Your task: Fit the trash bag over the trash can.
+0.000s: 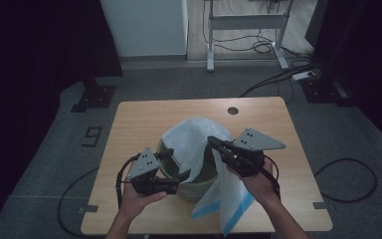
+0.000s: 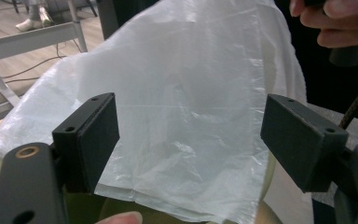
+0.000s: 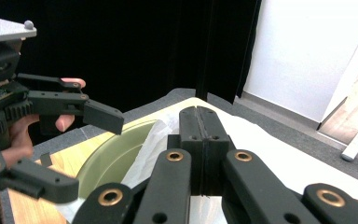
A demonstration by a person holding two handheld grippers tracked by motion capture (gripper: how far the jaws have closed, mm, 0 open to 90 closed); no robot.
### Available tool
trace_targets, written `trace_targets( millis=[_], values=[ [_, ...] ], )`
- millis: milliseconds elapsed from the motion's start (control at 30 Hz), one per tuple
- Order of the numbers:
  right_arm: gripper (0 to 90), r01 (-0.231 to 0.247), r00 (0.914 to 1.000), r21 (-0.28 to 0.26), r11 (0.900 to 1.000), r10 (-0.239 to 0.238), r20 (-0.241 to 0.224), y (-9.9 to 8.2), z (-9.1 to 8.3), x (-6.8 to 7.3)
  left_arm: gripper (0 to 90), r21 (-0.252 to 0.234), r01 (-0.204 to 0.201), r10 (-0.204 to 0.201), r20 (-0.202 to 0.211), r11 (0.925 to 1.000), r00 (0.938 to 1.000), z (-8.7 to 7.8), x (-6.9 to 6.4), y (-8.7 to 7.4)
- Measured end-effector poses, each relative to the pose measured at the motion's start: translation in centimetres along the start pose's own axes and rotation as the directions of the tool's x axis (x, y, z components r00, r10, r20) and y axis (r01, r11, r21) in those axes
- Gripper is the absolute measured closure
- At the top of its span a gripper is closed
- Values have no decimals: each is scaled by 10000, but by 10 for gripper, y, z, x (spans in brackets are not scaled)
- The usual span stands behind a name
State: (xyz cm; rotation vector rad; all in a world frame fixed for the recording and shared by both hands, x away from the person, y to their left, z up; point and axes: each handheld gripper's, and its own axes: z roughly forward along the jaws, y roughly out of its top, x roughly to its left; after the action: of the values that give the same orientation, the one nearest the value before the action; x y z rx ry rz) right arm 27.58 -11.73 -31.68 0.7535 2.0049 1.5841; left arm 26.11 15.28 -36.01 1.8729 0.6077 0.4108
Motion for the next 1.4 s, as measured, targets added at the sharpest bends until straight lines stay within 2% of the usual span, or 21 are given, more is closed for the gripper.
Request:
trace_targets(
  millis=[300,533,633,700,767,867,933,1033,1067,1200,1267,1400],
  values=[
    [894,7,10000,113,9999,-7,-3,0,8,4,152,449,-8,1,156,9990,9999,16,-9,-3],
    [894,-14,9999,109,9999,15,-102,-1,11,7,166,666,65,-46,-281,9978,9996,29,-11,-3],
    [894,-39,9998,116,9999,42,-219,-3,12,9,245,570,288,-255,-579,9980,9980,32,-10,-3],
    [894,-95,9995,117,9999,98,-288,-4,12,10,338,483,500,-466,-699,9976,9965,32,-8,-4],
    [894,-119,9994,112,9999,123,-316,-5,13,10,436,453,573,-542,-681,9973,9962,33,-7,-4],
    [894,-209,9989,158,9997,215,-422,-7,14,10,520,416,780,-745,-807,9961,9940,36,-5,-4],
    [894,-221,9988,165,9996,228,-443,-8,14,10,542,430,790,-752,-833,9959,9937,36,-6,-4],
    [894,-197,9989,168,9997,204,-418,-7,15,10,523,512,849,-798,-952,9951,9923,39,-9,-5],
    [894,-206,9989,149,9997,212,-408,-7,15,10,563,478,909,-859,-975,9947,9915,39,-9,-5],
    [894,-205,9988,162,9997,212,-438,-7,16,11,638,402,1219,-1178,-919,9917,9888,43,-9,-6],
    [894,-191,9987,175,9997,199,-471,-7,17,12,686,381,1259,-1230,-707,9913,9899,44,-9,-6],
    [893,-193,9986,165,9997,201,-481,-8,17,11,836,203,1232,-1221,-493,9922,9913,43,-9,-5]
  ],
)
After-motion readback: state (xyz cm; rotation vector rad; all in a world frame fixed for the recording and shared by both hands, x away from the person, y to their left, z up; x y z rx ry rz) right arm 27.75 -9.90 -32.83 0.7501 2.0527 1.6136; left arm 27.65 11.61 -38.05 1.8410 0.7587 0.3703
